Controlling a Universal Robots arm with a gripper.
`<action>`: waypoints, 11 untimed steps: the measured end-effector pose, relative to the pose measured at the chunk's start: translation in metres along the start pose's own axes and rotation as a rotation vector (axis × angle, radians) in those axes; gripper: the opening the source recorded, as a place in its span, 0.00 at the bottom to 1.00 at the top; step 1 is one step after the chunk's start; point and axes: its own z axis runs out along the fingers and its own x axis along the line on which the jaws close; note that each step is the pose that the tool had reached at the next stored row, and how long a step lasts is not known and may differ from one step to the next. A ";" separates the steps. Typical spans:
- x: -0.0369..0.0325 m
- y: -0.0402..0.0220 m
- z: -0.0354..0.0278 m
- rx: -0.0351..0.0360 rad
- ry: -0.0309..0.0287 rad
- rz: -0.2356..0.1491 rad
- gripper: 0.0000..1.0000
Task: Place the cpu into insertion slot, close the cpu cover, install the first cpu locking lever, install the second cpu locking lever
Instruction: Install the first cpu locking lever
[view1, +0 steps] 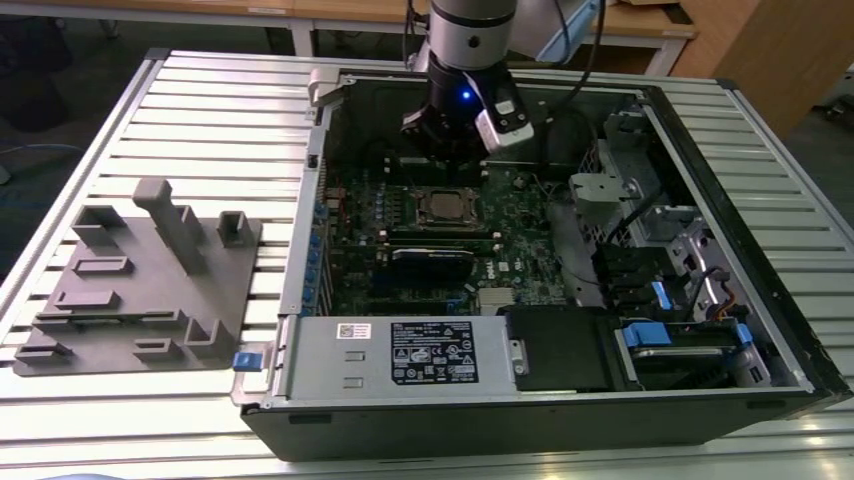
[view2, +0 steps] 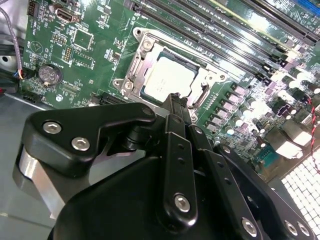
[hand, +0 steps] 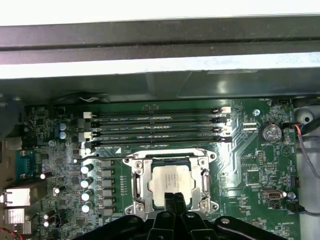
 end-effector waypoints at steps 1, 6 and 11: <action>0.0016 -0.0001 0.0000 0.0000 0.0000 0.000 0.11; 0.0148 -0.0009 -0.0004 -0.0001 -0.0008 0.000 0.11; 0.0286 -0.0017 -0.0008 -0.0002 -0.0019 0.000 0.11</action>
